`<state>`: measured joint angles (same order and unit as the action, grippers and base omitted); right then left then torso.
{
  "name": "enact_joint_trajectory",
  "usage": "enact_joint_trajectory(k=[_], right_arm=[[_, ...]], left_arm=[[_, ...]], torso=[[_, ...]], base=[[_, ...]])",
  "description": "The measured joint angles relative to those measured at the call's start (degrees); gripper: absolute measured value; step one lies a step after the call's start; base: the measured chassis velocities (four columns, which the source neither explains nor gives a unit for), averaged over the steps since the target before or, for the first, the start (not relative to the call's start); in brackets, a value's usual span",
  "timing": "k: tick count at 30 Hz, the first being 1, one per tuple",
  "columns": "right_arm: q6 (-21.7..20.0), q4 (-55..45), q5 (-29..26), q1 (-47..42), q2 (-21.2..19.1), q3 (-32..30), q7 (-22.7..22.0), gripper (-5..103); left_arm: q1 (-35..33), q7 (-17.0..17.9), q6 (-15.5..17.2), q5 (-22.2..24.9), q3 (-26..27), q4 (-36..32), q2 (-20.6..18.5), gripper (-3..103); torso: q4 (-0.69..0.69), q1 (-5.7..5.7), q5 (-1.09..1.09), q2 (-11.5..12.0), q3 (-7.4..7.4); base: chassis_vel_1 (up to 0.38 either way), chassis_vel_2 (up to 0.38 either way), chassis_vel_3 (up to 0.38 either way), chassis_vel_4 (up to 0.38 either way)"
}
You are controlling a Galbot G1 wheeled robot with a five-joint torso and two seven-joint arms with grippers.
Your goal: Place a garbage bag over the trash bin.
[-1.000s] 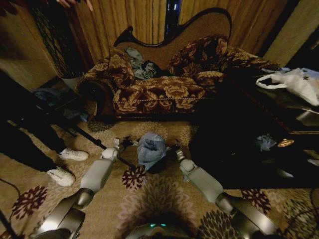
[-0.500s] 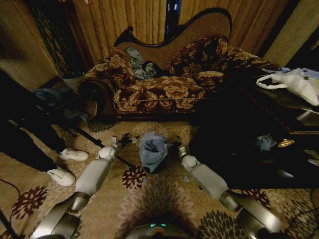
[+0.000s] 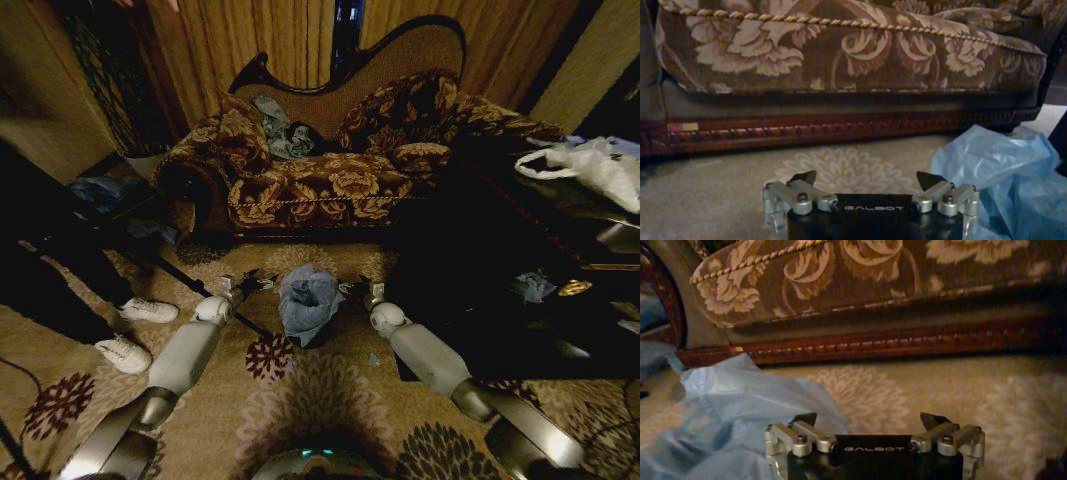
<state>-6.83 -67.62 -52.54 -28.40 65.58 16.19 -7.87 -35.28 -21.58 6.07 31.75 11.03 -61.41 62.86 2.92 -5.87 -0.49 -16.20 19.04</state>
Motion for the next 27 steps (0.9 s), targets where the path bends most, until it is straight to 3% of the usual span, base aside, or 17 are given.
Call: enact_joint_trajectory(k=[12,18,22,24,26,27], right_arm=[[-4.43,-10.68,-10.36,-3.54,-1.94,-2.87,-6.41,100],[-4.81,-8.49,-11.24,-3.47,-0.27,-3.45,-7.35,100],[-6.41,-6.78,-14.73,-2.25,0.61,-5.14,-8.09,100],[-7.82,-7.28,-19.4,-1.47,0.06,-5.42,-9.21,100],[-8.01,-7.61,-20.59,-1.34,-0.08,-5.59,-9.63,100],[-9.03,-8.87,-24.33,-1.16,-0.49,-6.3,-11.13,100]], left_arm=[[-3.33,0.18,4.17,5.2,1.12,-8.14,-5.57,100],[-3.66,-0.22,4.22,5.46,1.14,-8.44,-5.91,100],[-3.86,-0.21,4.16,5.38,1.05,-8.59,-5.7,100],[-3.86,-0.21,4.03,5.37,1.03,-8.47,-5.68,100],[-3.85,-0.21,3.98,5.37,1.04,-8.38,-5.69,100],[-3.82,-0.21,3.85,5.64,1.07,-8.06,-5.82,100]], torso=[[0.0,0.0,-0.01,0.0,0.0],[-0.01,0.0,0.0,0.0,0.0],[-0.01,-0.01,-0.01,-0.01,0.01],[0.0,-0.01,-0.01,-0.01,0.01],[0.0,-0.01,-0.01,0.0,0.01],[0.0,-0.01,-0.01,-0.01,0.01]], base=[[0.0,0.0,0.0,0.0],[0.0,0.0,0.0,0.0],[0.0,0.0,0.0,0.0],[0.0,0.0,0.0,0.0],[0.0,0.0,0.0,0.0],[0.0,0.0,0.0,0.0]])
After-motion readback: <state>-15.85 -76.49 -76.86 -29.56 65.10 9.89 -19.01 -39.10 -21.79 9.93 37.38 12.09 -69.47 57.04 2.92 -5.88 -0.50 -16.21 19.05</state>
